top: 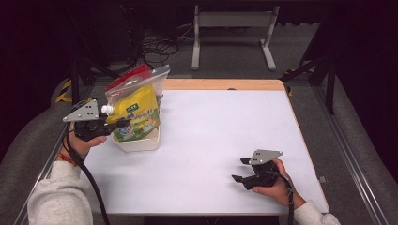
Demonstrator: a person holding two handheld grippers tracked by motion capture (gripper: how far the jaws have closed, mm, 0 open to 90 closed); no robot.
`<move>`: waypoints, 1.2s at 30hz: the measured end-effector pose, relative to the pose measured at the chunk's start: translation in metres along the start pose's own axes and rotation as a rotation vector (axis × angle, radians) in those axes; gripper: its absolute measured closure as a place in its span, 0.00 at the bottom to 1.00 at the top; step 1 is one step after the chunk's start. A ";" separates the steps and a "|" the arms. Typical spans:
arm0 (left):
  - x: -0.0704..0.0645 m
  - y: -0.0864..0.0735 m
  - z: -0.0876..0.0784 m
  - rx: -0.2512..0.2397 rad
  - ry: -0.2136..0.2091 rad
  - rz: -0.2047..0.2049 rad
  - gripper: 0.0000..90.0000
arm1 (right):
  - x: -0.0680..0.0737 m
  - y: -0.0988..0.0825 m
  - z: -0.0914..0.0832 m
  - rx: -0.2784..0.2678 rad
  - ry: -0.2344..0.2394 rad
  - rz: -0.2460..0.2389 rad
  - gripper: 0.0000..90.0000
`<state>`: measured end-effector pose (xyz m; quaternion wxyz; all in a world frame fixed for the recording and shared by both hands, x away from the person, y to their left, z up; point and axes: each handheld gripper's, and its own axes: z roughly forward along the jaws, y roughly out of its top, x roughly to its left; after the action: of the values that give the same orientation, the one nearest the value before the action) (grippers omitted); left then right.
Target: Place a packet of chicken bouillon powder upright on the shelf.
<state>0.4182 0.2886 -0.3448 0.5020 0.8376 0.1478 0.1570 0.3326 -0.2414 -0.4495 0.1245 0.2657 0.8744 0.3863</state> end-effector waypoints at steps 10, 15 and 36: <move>0.006 -0.008 -0.003 -0.002 -0.097 -0.026 0.94 | 0.000 -0.002 0.003 0.021 0.013 0.001 0.31; 0.009 -0.016 0.006 0.003 -0.060 -0.053 0.94 | 0.002 -0.001 0.005 0.027 0.020 -0.006 0.30; 0.009 -0.018 -0.007 0.000 0.061 -0.083 0.85 | 0.004 -0.002 0.007 0.047 0.033 -0.013 0.29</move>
<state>0.4221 0.3063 -0.3565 0.5034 0.8255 0.1975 0.1615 0.3318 -0.2365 -0.4558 0.1061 0.2563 0.8870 0.3692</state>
